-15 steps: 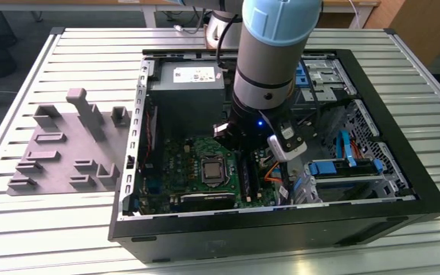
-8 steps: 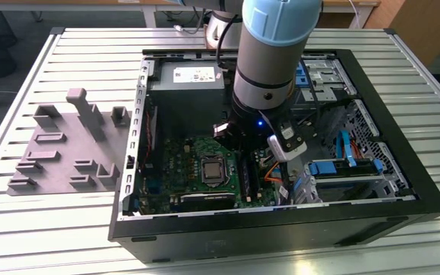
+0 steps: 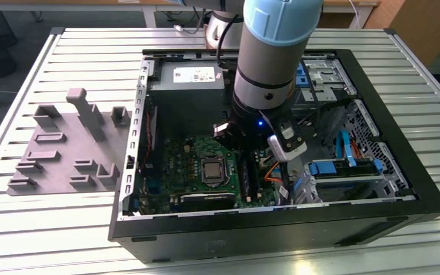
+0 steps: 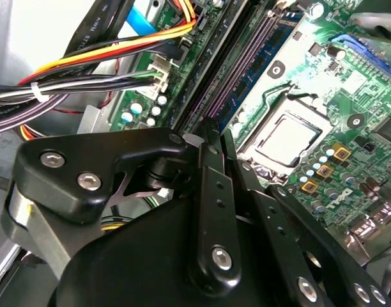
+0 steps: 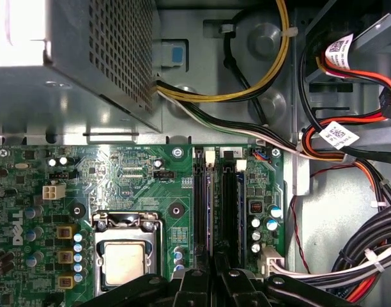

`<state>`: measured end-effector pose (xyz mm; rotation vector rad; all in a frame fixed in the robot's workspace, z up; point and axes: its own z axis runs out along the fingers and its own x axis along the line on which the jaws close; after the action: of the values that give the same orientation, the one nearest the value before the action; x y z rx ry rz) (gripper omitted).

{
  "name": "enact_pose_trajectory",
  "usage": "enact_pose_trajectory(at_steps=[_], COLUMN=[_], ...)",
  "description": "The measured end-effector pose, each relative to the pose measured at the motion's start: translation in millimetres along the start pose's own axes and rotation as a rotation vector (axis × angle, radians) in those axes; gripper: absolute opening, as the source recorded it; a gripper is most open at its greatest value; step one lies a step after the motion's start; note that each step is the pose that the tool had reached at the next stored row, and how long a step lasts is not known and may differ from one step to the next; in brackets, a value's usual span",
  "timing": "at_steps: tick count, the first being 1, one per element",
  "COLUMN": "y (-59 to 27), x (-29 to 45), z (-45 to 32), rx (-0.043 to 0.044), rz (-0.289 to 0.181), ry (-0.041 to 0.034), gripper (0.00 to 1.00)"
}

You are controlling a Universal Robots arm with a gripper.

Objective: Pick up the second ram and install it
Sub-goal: 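Insert the second ram into the second slot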

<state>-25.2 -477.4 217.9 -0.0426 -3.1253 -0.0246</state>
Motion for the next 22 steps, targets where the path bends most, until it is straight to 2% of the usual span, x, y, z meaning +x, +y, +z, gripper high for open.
enact_pose_trajectory(at_steps=[4, 22], y=[0.0, 0.1], x=[-1.7, -5.3], z=[-0.3, -0.4], rx=[0.0005, -0.0009], rz=[0.000, 0.000], ry=[0.0096, 0.0109], gripper=[0.14, 0.14])
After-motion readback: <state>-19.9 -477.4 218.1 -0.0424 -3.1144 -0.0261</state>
